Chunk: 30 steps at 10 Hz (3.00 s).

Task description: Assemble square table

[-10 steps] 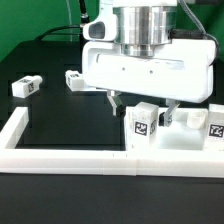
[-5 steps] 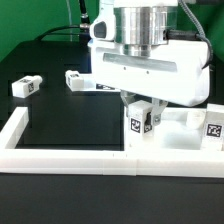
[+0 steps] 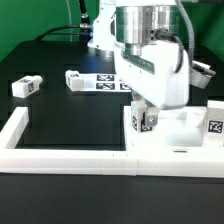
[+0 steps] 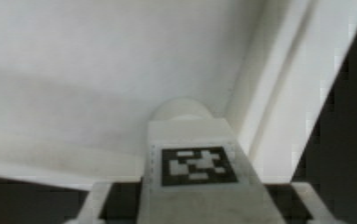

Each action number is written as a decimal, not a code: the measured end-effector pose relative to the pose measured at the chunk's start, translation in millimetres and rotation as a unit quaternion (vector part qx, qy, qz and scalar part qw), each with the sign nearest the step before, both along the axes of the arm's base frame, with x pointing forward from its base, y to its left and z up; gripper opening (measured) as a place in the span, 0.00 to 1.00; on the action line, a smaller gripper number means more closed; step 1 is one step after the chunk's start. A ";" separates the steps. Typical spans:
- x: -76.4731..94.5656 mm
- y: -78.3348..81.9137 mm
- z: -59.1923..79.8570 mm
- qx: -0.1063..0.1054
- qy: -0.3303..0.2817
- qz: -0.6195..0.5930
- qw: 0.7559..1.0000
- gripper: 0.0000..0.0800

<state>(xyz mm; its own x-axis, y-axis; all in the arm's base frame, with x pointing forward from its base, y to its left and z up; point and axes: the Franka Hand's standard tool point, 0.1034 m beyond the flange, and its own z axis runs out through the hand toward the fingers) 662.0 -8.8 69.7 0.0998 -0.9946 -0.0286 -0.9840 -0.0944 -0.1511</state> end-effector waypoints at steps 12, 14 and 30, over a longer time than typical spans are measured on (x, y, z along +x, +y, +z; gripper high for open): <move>4.0 0.5 -5.8 0.055 0.020 -0.307 0.950 0.62; -3.0 -4.5 6.8 0.055 0.002 -0.284 0.957 0.75; -59.9 51.1 15.3 0.060 0.049 -0.137 0.988 0.81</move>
Offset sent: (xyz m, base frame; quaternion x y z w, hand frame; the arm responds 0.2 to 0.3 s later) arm 0.0184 0.0057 -0.0031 0.0484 -0.0245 0.3159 0.9472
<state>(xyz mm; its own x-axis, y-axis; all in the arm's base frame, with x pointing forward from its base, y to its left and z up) 602.1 42.4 85.0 -0.1816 -0.9728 -0.1440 -0.9806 0.1901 -0.0478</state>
